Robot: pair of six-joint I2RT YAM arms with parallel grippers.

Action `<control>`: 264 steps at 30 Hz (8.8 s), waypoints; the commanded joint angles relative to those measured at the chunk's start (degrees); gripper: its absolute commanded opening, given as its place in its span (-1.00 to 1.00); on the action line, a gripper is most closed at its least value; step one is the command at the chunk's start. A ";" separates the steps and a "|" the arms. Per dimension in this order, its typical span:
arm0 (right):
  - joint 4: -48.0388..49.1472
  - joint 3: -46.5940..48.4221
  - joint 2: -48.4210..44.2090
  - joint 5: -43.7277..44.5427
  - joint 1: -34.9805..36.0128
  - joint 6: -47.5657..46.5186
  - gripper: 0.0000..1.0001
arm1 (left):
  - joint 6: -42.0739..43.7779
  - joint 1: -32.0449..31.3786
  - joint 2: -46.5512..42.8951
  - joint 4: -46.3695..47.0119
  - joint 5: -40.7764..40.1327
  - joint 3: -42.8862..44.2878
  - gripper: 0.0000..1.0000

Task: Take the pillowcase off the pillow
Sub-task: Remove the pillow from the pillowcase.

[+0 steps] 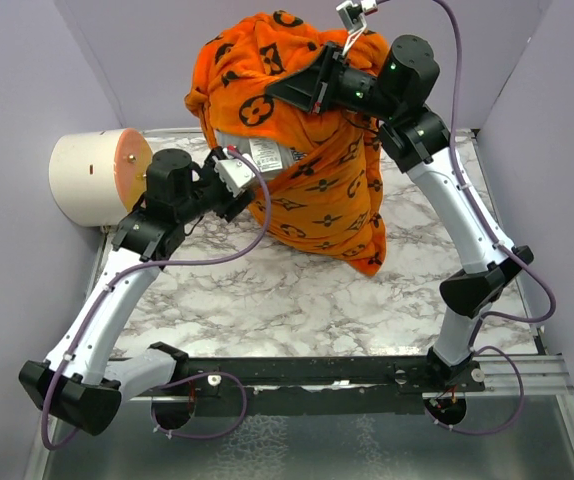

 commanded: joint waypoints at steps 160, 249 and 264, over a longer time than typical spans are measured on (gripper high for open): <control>0.07 -49.86 -32.59 39.37 7.59 -14.08 0.63 | -7.81 -5.65 4.50 -8.35 -13.84 41.98 -1.00; 16.73 -21.77 -8.28 47.31 27.06 -32.43 -0.98 | 19.98 -5.65 -5.18 4.51 -21.14 14.44 0.39; 23.49 -33.28 -12.44 40.14 27.06 -29.06 -0.98 | 18.79 -5.73 -6.12 31.38 -24.92 10.90 -0.50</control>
